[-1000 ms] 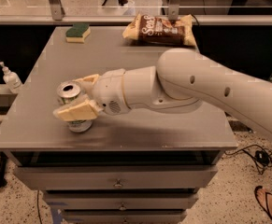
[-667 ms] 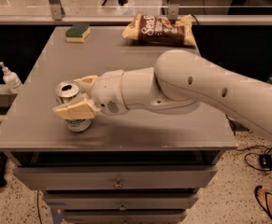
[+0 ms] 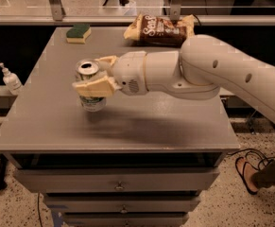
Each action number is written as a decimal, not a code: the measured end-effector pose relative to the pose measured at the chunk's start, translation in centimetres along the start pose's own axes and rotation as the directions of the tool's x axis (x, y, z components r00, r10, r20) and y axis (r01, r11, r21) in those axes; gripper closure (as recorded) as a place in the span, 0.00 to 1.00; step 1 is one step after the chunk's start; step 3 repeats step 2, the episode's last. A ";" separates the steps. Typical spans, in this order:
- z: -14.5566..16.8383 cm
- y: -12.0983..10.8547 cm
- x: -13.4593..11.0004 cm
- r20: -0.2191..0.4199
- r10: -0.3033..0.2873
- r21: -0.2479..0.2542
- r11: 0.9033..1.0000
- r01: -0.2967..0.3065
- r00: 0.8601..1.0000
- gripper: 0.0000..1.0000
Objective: Pick 7up can
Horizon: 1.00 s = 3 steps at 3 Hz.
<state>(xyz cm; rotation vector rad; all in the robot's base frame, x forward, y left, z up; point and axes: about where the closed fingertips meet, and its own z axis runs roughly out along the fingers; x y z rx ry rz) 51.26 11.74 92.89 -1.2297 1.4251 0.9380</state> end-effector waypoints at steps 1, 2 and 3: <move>-4.2 -4.5 -3.5 0.073 0.031 0.050 0.998 -0.035 0.997 1.00; -4.7 -4.9 -4.7 0.086 0.014 0.062 0.998 -0.019 0.996 1.00; -4.7 -4.9 -4.7 0.086 0.014 0.062 0.998 -0.019 0.996 1.00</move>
Offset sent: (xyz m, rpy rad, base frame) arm 0.0317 -0.0369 0.0395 0.0690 0.0064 -0.0476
